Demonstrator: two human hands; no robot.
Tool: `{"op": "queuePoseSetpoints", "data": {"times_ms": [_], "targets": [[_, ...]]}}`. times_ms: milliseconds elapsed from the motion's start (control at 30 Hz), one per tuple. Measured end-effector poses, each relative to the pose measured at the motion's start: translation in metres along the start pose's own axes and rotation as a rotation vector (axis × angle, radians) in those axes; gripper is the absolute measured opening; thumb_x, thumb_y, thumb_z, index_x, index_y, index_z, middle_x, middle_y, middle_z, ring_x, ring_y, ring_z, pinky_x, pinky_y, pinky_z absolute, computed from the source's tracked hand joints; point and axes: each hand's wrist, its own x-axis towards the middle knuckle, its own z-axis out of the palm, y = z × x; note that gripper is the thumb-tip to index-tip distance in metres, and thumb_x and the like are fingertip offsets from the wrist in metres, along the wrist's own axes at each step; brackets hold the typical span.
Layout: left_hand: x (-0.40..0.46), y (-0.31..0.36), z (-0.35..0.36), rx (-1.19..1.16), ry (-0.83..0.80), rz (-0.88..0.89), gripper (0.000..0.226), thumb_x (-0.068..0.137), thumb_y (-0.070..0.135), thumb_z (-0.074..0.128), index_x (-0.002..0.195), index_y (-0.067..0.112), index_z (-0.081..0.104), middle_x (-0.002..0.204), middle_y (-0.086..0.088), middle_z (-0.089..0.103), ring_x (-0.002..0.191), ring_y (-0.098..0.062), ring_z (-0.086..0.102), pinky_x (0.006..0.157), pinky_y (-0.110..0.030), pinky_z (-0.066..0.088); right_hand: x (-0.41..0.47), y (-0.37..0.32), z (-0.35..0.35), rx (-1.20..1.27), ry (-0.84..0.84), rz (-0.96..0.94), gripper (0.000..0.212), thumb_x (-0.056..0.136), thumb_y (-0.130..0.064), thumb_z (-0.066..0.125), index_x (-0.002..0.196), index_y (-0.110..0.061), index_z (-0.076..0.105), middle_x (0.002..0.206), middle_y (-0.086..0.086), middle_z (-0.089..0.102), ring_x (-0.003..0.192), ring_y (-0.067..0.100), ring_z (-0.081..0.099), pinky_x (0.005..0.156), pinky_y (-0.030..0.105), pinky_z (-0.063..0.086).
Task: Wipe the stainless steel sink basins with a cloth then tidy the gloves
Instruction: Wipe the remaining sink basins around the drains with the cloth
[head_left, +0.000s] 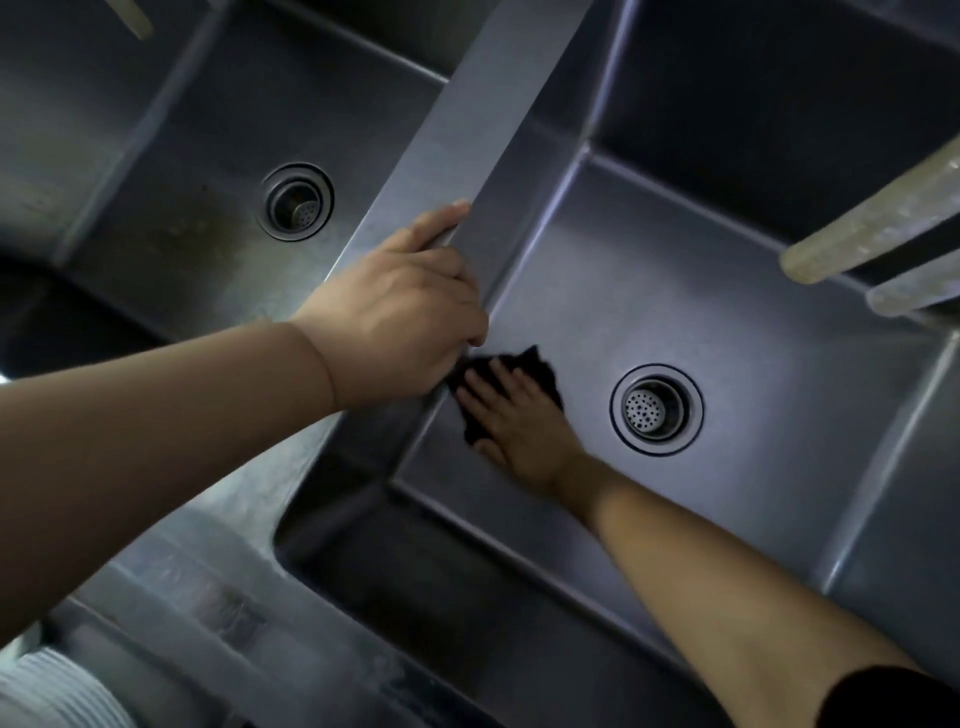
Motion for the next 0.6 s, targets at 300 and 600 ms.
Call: {"op": "queuePoseSetpoints", "data": {"times_ms": [300,600], "targets": [[-0.001,-0.005,0.005,-0.021,0.010,0.013,0.023,0.082,0.011,0.046,0.078,0.017,0.068,0.073,0.002,0.063,0.092,-0.024,0.063,0.118,-0.045,0.013,0.008,0.169,-0.059,-0.039,0.121,0.509,0.063,0.092,-0.044,0.030,0.147,-0.014,0.030,0.155,0.013,0.021,0.143,0.041,0.013,0.115,0.050,0.011],[0.000,-0.004,0.004,-0.025,0.039,0.013,0.026,0.083,0.014,0.042,0.072,0.017,0.065,0.071,0.001,0.061,0.088,-0.025,0.063,0.118,-0.046,0.015,-0.002,0.101,-0.043,-0.013,0.072,0.594,0.062,0.092,-0.037,0.043,0.146,-0.009,0.031,0.153,0.022,0.022,0.140,0.048,0.017,0.113,0.055,0.014]]}}
